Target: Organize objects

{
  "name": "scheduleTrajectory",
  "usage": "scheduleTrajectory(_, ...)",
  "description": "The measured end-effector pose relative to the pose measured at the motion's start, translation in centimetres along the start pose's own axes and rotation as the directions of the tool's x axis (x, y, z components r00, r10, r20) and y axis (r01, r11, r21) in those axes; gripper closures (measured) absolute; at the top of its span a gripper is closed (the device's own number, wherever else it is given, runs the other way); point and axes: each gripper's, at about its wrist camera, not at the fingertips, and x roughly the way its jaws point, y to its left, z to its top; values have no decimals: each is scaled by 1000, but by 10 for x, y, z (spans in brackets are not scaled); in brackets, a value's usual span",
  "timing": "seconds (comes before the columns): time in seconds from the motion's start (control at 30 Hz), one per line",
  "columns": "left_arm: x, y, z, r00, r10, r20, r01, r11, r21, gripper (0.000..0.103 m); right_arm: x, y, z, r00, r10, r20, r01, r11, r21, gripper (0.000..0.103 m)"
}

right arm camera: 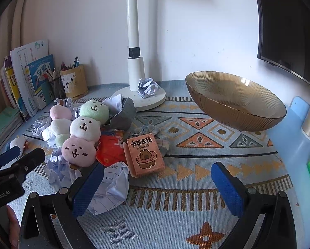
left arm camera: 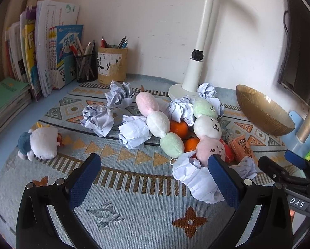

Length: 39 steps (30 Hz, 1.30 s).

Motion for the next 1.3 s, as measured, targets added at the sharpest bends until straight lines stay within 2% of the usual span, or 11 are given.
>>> scheduleTrajectory(0.3,3,8,1,1000,-1,-11,1,998,-55,1,2,2,0,1000,-8,-8,8,1000,-13,0)
scheduleTrajectory(1.3,4,5,-1,1000,5,-15,-5,999,-48,1,4,8,1,1000,-18,-8,18,999,-50,0)
